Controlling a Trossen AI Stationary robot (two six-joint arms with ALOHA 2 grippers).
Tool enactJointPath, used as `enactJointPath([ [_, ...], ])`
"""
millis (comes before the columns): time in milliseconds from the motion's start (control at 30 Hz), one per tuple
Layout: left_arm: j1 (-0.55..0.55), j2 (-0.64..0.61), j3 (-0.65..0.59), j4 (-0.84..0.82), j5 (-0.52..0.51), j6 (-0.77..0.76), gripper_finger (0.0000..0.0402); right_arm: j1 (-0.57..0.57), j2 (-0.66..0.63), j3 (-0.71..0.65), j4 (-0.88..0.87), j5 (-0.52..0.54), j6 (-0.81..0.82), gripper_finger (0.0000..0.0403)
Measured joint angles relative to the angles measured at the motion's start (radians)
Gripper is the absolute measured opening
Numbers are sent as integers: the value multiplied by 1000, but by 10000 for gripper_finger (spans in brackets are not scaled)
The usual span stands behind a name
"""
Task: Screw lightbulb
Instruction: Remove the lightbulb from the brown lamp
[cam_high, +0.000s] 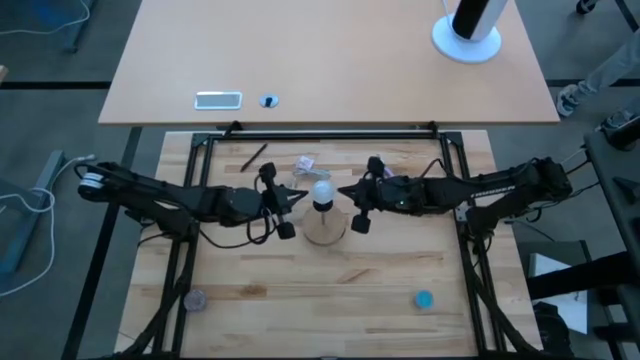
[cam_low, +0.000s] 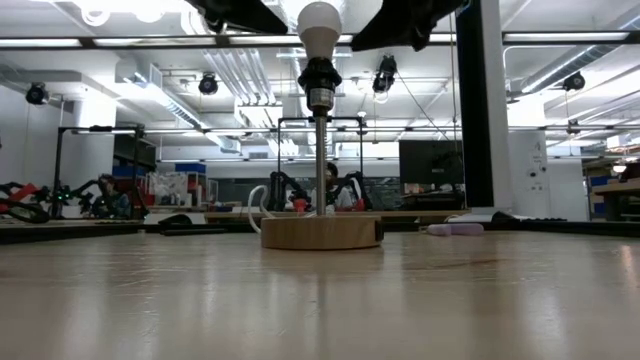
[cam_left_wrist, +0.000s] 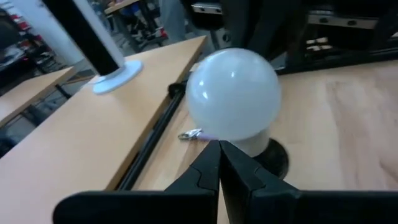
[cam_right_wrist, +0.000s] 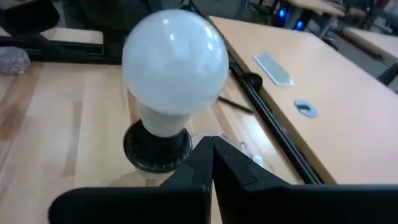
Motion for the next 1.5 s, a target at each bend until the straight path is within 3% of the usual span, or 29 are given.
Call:
enactJointPath([
  [267,4,-14,0,-2,-70,-8,0,32,-18,0,9,-87,-2,0],
  [600,14,36,0,137,10,31,0,7,13,0,104,-93,-46,0],
  [867,-21,31,0,88,63,-23,0,-13,15,0,60,44,-43,0],
  [1133,-43,-6,2,55,-90,-10,0,10,-13,0,-5,39,13,0],
  [1233,-26,-6,2,63,-96,20,0,23,-23,0,34,-49,-19,0],
  [1300,-7,6,2,89,-83,34,0,25,-18,0,67,-97,-26,0],
  [1500,30,36,2,152,38,37,0,14,9,0,103,-88,-43,0],
])
